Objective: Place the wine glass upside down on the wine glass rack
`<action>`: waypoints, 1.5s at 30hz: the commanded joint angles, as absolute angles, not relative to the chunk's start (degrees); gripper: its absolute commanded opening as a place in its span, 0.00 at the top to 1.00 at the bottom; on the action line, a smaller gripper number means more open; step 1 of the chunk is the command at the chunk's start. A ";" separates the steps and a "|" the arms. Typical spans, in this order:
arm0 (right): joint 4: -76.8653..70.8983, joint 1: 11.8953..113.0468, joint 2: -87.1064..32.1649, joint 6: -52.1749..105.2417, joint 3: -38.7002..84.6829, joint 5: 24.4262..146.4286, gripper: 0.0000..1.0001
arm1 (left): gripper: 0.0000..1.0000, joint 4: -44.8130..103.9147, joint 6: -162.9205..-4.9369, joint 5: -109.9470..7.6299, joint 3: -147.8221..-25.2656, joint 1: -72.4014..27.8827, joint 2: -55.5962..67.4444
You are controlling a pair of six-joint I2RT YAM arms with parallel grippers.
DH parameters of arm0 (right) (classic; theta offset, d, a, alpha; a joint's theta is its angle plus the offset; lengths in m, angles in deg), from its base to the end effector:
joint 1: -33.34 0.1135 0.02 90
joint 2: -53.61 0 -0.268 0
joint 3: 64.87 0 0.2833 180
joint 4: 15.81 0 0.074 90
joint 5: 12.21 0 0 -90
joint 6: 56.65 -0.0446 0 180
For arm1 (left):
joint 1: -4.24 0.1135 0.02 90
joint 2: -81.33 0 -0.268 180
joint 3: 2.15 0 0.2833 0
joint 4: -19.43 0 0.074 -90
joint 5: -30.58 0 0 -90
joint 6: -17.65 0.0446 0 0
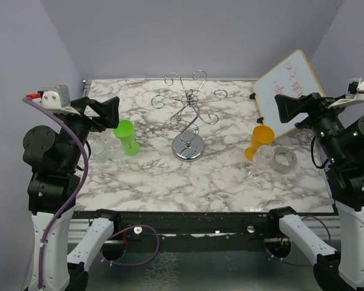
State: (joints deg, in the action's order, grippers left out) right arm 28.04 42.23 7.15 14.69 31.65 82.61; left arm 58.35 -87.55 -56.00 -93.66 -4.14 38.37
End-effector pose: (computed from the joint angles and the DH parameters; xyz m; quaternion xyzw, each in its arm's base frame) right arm 0.1328 0.0246 0.5378 0.0256 0.6674 0.2044 0.7156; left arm 0.1265 -0.0213 0.5283 -0.0156 0.6452 -0.1749 0.7436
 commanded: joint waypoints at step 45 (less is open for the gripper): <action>38.75 47.81 -32.30 12.03 19.78 69.29 0.86 | 0.01 54.44 -89.86 -46.37 -83.19 -7.86 41.51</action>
